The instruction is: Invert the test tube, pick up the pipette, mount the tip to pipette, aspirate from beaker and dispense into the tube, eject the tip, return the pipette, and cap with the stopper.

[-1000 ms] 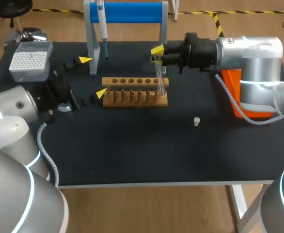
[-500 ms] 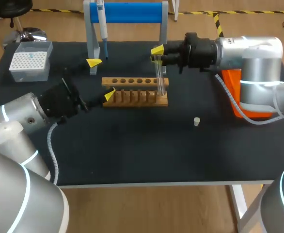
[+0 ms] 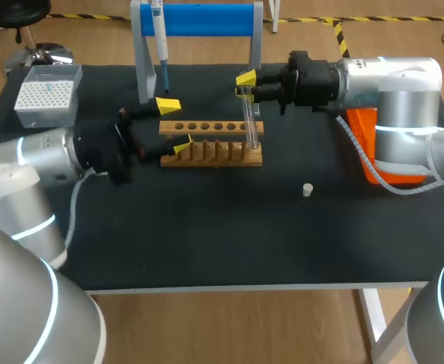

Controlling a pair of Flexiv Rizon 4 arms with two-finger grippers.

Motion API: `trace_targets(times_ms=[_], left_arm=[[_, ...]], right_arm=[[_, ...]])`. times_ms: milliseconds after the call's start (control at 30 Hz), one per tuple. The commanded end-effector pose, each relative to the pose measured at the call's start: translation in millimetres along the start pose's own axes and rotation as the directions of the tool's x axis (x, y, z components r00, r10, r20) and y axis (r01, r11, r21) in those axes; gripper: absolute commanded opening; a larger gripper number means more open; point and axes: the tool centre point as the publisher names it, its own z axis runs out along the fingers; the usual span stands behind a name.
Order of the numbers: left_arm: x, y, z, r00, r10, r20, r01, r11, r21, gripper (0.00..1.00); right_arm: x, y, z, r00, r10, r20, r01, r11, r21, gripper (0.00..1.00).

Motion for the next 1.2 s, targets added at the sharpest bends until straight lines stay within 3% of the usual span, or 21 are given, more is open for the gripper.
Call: trace_targets(times_ms=[33,367,600,1200], left_arm=[[1.0,3.8,6,0.973,0.206,-0.106,-0.17,0.947,0.273,1.0],[5.8,-6.1,23,0.976,0.174,-0.132,-0.125,0.94,0.317,1.0],[6.7,-10.7,31,0.974,0.134,-0.184,-0.075,0.952,0.296,1.0],[9.0,-14.7,58,0.978,0.055,-0.2,-0.025,0.989,0.148,1.0]], right_arm=[[0,0,-1,1.0,0.0,0.002,0.0,1.0,0.003,0.0],[0,0,-1,1.0,0.0,0.002,0.0,1.0,0.003,0.0],[0,0,-1,1.0,0.0,0.002,0.0,1.0,0.003,0.0],[0,0,-1,1.0,0.0,0.002,0.0,1.0,0.003,0.0]])
